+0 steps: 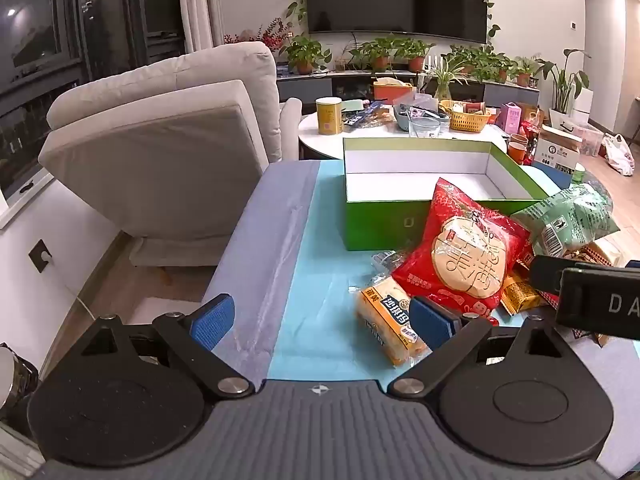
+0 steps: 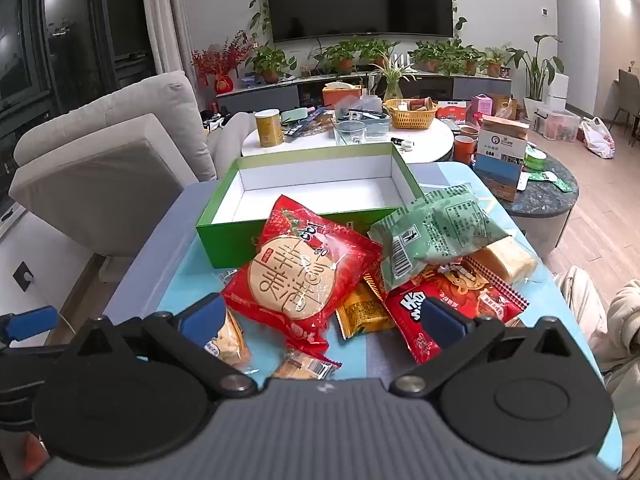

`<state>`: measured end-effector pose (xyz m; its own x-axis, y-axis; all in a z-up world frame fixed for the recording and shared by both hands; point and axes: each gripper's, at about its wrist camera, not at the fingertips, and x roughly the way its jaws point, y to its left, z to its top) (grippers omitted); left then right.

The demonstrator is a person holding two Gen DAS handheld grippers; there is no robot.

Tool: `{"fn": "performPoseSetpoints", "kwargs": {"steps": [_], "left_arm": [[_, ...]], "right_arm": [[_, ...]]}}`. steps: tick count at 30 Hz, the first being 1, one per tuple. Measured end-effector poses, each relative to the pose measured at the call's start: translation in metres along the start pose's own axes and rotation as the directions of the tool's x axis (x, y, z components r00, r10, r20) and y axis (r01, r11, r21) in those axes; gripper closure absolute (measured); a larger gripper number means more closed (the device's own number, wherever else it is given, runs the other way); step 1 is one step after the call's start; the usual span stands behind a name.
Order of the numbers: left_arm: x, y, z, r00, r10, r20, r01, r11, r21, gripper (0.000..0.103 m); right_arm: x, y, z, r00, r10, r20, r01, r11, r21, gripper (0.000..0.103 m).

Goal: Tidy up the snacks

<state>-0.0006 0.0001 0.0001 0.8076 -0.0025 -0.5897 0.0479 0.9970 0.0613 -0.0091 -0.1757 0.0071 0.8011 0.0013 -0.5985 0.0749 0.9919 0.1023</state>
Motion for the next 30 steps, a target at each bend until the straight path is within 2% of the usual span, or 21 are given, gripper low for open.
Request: {"fn": "performPoseSetpoints", "kwargs": {"steps": [14,25,30], "left_arm": [[-0.0022,0.004,0.0018,0.999,-0.032,-0.005,0.032,0.999,-0.009,0.016],[-0.0006,-0.0008,0.0004,1.0,0.001,0.014,-0.001,1.0,0.014,0.016],[-0.0045,0.0003,0.0003,1.0,-0.012,0.016,0.012,1.0,0.004,0.016]], "right_arm": [[-0.0023,-0.0011,0.0006,1.0,-0.02,0.009,0.02,1.0,-0.013,0.047],[0.0003,0.0004,-0.0014,0.999,-0.035,0.006,0.035,0.999,0.005,0.047],[-0.0032,0.0013,-0.0034,0.999,-0.041,0.01,0.041,0.999,-0.001,0.047]]}}
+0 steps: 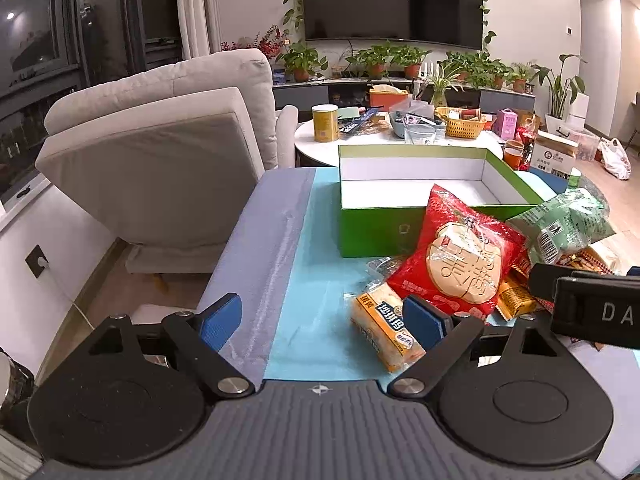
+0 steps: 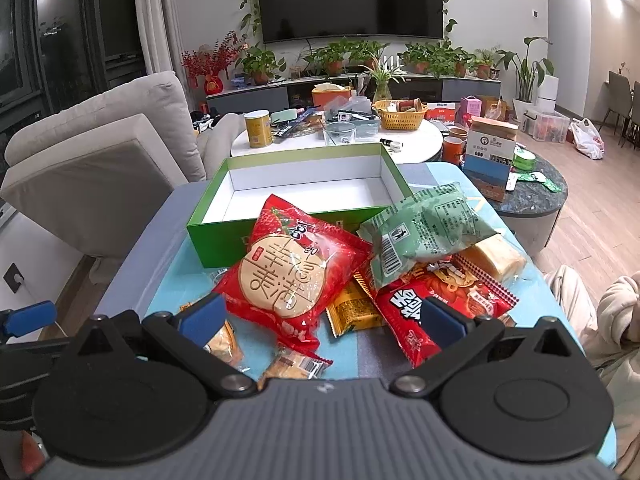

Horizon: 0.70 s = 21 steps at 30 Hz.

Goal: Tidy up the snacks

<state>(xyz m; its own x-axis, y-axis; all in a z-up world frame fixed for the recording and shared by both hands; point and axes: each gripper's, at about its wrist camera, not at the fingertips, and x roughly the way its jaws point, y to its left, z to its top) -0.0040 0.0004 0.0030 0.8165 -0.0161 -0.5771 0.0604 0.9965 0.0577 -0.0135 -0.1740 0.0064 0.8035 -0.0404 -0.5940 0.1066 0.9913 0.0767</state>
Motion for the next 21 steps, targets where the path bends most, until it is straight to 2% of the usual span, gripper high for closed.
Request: {"fn": "performPoseSetpoints", "kwargs": {"steps": [14,21], "left_arm": [[-0.008,0.001,-0.001,1.0,0.028,0.001,-0.028,0.999,-0.019,0.016],[-0.012,0.001,0.001,1.0,0.015,0.009,-0.015,1.0,-0.017,0.016]], "right_arm": [[-0.01,-0.006,-0.001,1.0,0.005,0.016,-0.006,1.0,0.024,0.047],[-0.012,-0.003,0.0,1.0,0.005,0.016,-0.005,1.0,0.013,0.047]]}}
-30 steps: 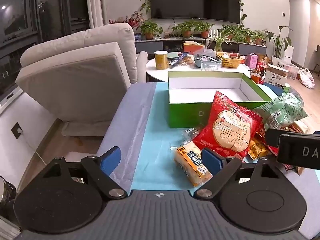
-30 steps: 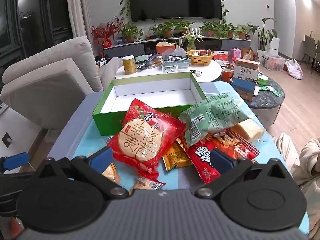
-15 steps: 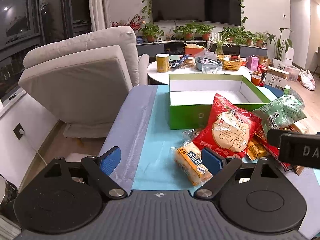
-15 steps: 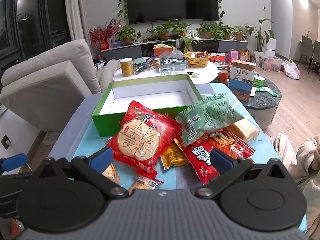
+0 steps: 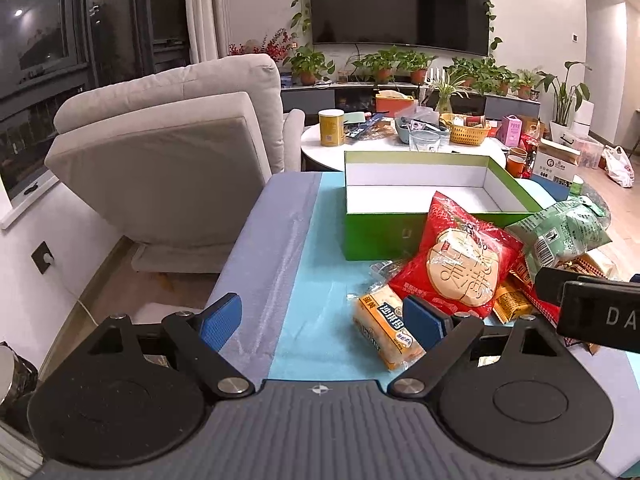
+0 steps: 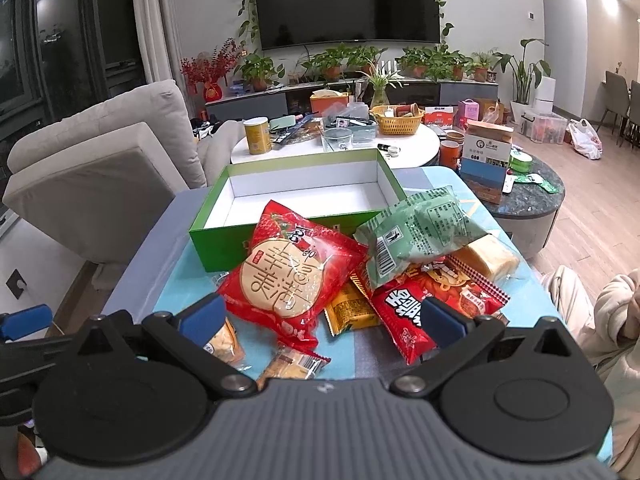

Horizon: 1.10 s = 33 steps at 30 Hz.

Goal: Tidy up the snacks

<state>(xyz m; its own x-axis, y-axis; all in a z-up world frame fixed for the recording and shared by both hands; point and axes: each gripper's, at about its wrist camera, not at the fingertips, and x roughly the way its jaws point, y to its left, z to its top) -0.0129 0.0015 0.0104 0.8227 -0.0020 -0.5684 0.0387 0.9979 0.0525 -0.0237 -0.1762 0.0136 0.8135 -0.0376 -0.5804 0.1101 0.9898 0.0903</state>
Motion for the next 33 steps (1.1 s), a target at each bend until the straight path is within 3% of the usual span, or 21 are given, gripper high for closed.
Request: {"fn": "performPoseSetpoints", "kwargs": {"steps": [33], "left_arm": [[0.014,-0.004,0.0,0.999,-0.036,-0.026,0.037,0.999,0.013,0.017]], "right_arm": [[0.009,0.001,0.002,1.0,0.014,0.004,-0.014,1.0,-0.022,0.047]]}}
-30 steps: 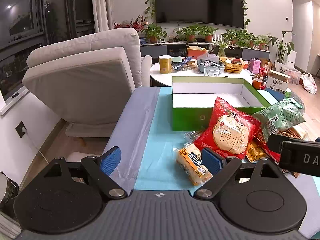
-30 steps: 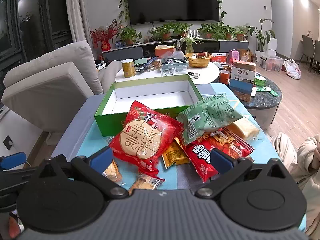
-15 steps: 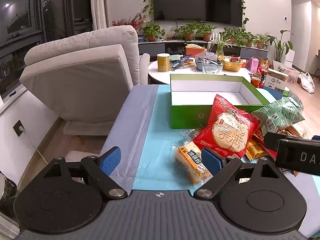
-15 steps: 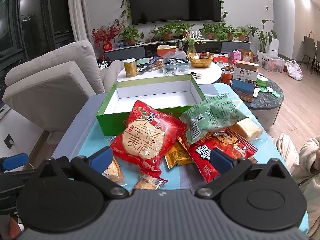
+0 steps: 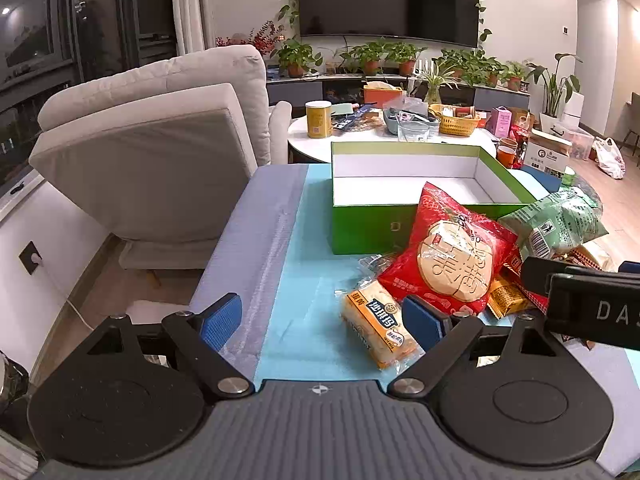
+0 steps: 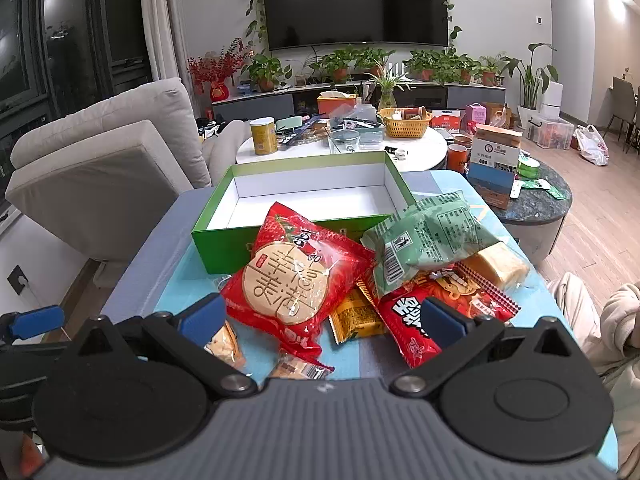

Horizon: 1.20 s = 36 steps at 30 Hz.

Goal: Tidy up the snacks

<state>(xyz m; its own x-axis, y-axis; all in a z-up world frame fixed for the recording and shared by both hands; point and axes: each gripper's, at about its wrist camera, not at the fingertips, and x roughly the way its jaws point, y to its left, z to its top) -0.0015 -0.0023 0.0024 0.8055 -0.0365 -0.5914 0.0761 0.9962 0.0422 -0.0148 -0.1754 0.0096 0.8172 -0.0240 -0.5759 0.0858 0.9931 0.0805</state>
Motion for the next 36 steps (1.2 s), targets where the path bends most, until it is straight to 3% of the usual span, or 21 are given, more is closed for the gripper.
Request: {"fn": "performPoseSetpoints", "kwargs": {"steps": [9,21,25,36], "left_arm": [[0.005,-0.002,0.0,1.0,-0.02,-0.006,0.02,1.0,0.008,0.017],[0.018,-0.002,0.005,0.998,-0.065,-0.019,0.065,0.998,0.009,0.027],[0.029,0.001,0.01,0.994,-0.101,-0.029,0.101,0.995,-0.002,0.038],[0.073,-0.012,0.026,0.982,-0.183,-0.048,0.185,0.982,0.042,0.043]], "right_arm": [[0.006,-0.002,0.0,1.0,0.019,-0.014,-0.019,1.0,0.006,0.047],[0.02,-0.003,0.003,0.999,0.037,-0.031,-0.038,0.999,-0.036,0.047],[0.033,-0.01,0.003,0.996,0.06,-0.062,-0.062,0.998,-0.018,0.047],[0.075,-0.023,0.012,0.977,0.137,-0.163,-0.126,0.989,0.077,0.047]]}}
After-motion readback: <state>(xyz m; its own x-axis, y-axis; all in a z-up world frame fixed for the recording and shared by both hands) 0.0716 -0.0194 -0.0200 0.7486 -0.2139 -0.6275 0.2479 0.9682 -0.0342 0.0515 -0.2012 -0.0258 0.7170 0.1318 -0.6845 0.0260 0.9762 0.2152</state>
